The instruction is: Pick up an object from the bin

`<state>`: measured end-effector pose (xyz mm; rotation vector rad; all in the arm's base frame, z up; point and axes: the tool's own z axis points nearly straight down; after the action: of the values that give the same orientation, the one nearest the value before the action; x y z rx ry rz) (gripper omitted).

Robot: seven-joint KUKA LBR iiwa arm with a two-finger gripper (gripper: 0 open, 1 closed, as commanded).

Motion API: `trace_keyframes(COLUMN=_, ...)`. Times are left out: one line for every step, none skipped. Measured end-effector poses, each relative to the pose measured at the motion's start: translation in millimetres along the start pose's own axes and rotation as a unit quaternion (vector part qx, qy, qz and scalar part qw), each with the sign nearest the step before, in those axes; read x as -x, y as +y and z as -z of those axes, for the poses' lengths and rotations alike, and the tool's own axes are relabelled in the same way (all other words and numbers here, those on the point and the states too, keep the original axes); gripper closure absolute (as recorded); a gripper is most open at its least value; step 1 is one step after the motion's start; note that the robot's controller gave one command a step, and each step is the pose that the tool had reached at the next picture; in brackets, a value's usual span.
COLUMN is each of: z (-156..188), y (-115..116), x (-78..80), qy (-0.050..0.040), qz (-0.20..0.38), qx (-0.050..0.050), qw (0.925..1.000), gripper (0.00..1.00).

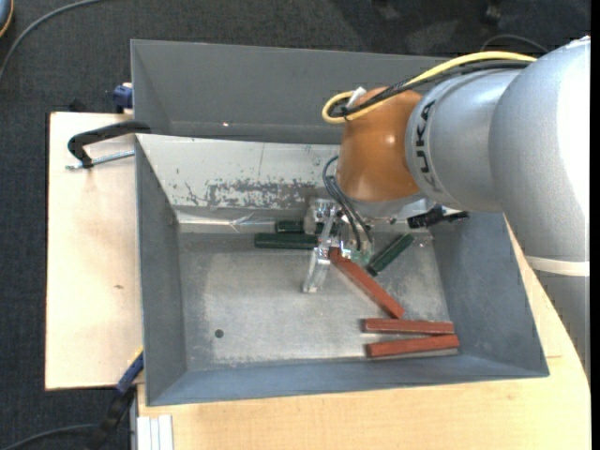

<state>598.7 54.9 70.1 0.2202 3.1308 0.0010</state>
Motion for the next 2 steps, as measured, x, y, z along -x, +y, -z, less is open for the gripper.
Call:
trace_keyframes(z=5.2, y=2.3, x=3.2, qy=-0.0062, qz=0.001, qx=0.002, qw=1.0000, gripper=1.00)
trace_keyframes(z=138.8, y=-18.1, x=-55.1, qy=-0.0040, qz=-0.007, qx=0.001, qw=1.0000, gripper=1.00)
